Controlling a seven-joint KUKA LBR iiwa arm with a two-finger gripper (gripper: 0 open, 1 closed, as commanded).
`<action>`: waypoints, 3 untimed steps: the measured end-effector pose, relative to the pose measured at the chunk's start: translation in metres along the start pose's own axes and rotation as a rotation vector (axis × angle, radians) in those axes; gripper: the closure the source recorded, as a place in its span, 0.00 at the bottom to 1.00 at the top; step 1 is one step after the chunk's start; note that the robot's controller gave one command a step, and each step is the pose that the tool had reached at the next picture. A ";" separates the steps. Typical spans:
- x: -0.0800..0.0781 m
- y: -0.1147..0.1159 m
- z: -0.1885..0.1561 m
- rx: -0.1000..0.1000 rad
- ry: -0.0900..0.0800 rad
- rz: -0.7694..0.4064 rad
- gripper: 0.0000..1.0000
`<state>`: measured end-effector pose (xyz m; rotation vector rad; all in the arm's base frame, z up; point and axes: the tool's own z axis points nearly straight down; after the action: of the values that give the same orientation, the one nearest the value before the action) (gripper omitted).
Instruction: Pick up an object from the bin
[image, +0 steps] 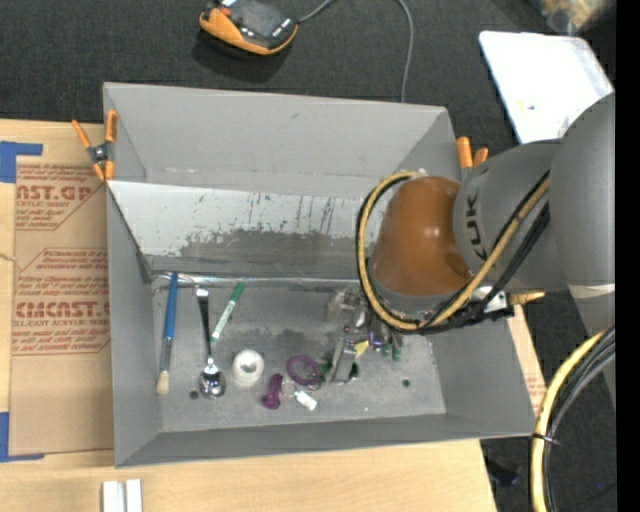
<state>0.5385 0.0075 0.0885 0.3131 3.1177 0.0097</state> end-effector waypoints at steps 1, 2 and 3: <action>0.007 0.021 0.017 0.006 0.005 0.039 0.00; -0.018 0.027 0.017 0.000 0.002 0.071 0.00; -0.035 -0.044 0.018 0.002 0.001 0.100 0.00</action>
Offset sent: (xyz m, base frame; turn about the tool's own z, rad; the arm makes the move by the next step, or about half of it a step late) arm 0.0350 0.0002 -0.0185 0.0974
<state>0.5644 -0.0425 0.0708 0.4684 3.0993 0.0066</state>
